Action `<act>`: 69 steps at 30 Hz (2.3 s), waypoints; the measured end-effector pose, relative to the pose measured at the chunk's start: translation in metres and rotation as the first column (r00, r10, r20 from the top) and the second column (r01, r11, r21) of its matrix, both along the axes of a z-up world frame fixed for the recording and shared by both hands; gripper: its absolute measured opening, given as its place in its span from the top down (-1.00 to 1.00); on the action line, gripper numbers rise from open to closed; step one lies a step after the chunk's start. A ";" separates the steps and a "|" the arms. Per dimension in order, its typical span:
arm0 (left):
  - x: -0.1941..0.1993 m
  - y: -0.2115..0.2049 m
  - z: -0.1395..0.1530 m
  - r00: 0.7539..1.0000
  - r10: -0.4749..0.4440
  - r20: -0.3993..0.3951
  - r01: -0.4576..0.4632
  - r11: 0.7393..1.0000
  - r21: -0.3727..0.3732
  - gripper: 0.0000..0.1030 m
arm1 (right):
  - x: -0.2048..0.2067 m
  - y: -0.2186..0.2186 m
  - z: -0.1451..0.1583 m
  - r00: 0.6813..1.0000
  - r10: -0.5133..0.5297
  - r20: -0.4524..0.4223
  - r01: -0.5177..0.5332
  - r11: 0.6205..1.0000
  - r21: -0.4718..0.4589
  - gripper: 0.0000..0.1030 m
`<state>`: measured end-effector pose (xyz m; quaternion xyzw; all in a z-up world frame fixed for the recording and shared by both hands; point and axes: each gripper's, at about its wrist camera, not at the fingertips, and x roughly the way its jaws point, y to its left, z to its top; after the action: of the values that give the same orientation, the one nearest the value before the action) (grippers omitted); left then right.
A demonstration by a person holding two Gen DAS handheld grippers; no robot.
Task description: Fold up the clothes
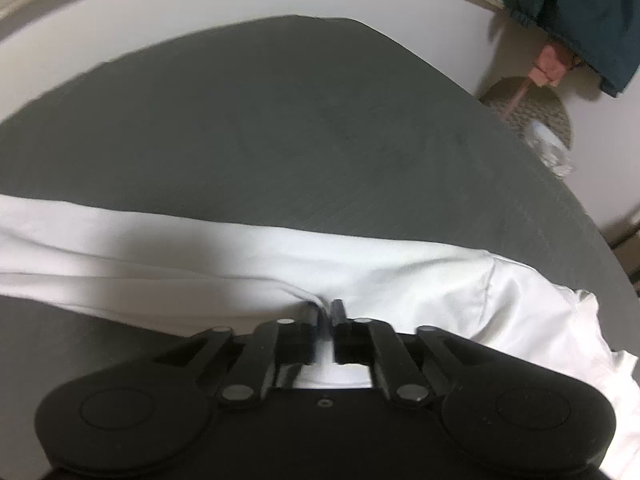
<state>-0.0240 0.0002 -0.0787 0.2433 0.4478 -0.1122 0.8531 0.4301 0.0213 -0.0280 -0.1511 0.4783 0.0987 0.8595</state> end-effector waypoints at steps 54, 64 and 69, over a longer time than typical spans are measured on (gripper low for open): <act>0.084 -0.129 -0.075 0.949 -0.196 -0.247 -0.157 0.385 -0.909 0.95 | -0.287 -0.476 -0.071 0.305 -0.824 -0.477 0.516 -0.278 0.810 0.00; 0.086 -0.130 -0.073 0.937 -0.256 -0.239 -0.120 0.405 -0.906 0.95 | -0.272 -0.496 -0.068 0.217 -0.922 -0.320 0.581 -0.142 0.801 0.89; 0.088 -0.130 -0.071 0.936 -0.256 -0.243 -0.122 0.413 -0.903 0.95 | -0.291 -0.494 -0.072 0.259 -0.907 -0.333 0.549 -0.146 0.823 0.82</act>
<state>0.0642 -0.1298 -0.1497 -0.2622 0.4465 -0.4114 0.7501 0.1387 -0.4726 -0.0997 0.5824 0.1814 -0.2322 0.7576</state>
